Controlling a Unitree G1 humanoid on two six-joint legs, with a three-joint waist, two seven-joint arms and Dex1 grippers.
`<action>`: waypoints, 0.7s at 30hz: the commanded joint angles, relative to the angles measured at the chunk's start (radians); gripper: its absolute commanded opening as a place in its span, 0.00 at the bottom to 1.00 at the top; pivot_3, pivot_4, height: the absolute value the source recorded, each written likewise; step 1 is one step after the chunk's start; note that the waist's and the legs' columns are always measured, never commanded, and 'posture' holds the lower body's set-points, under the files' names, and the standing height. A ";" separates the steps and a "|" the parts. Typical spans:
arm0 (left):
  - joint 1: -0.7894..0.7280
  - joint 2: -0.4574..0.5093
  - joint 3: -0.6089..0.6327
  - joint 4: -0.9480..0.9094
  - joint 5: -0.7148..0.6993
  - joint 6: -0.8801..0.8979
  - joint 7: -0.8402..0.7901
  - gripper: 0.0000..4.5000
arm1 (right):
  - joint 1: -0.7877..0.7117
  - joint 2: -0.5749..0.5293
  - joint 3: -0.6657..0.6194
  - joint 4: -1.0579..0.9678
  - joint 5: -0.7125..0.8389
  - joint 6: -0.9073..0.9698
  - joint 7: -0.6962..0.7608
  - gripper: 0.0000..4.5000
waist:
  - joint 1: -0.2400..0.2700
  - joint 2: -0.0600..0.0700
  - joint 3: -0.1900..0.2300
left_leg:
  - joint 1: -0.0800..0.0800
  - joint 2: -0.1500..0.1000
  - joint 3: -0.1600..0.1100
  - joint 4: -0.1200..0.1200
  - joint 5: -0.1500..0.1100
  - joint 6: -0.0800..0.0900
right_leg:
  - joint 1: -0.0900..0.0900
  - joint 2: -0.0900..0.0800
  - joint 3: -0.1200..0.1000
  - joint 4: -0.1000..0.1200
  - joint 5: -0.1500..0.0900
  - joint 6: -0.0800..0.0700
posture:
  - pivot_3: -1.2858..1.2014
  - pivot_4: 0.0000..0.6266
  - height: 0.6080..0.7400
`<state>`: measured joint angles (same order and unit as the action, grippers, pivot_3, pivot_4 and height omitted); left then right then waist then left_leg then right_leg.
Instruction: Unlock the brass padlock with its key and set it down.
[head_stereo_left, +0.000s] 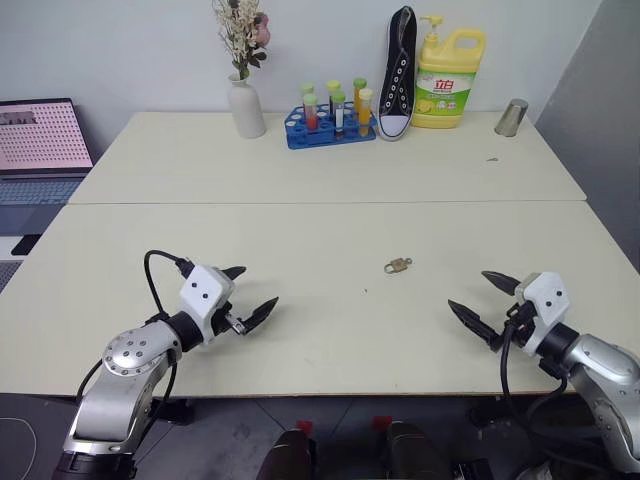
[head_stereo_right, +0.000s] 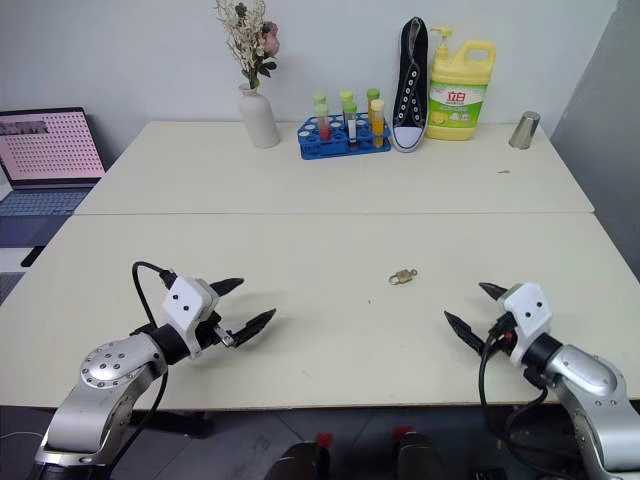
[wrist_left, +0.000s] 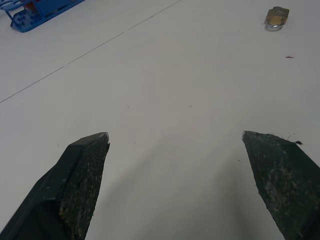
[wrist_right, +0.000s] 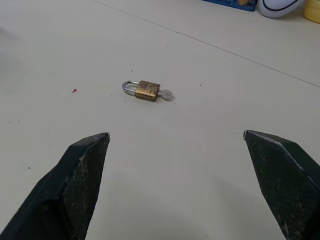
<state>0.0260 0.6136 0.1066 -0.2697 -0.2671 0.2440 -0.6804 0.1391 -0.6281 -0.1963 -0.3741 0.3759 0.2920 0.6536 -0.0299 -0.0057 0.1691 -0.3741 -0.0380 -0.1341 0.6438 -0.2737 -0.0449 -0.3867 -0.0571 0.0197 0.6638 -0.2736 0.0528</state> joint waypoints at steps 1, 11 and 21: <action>0.005 0.010 0.024 -0.043 -0.013 -0.016 -0.013 1.00 | -0.004 -0.014 -0.023 -0.016 0.005 -0.019 0.022 1.00 | 0.000 0.000 0.000 | 0.000 0.000 0.000 0.000 0.000 0.000 | 0.000 0.000 0.000 0.000 0.000 0.000 | 0.52 0.24 1.00; -0.005 0.005 0.001 -0.057 0.005 0.001 -0.015 1.00 | -0.007 0.008 -0.005 0.080 -0.036 -0.109 0.047 1.00 | 0.000 0.000 0.000 | 0.000 0.000 0.000 0.000 0.000 0.000 | 0.000 0.000 0.000 0.000 0.000 0.000 | 0.52 0.24 1.00; -0.047 -0.016 -0.031 -0.066 -0.084 0.015 -0.085 1.00 | -0.020 0.023 0.007 0.108 -0.040 -0.104 0.045 1.00 | 0.001 0.000 0.000 | 0.000 0.000 0.000 0.000 0.000 0.000 | 0.000 0.000 0.000 0.000 0.000 0.000 | 0.52 0.24 1.00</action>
<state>-0.0011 0.6021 0.0896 -0.2905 -0.3389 0.2585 -0.7583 0.1310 -0.6093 -0.1824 -0.2507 0.3333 0.1944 0.6970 -0.0286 -0.0057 0.1691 -0.3742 -0.0382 -0.1340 0.6440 -0.2736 -0.0450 -0.3866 -0.0571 0.0198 0.6637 -0.2736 0.0528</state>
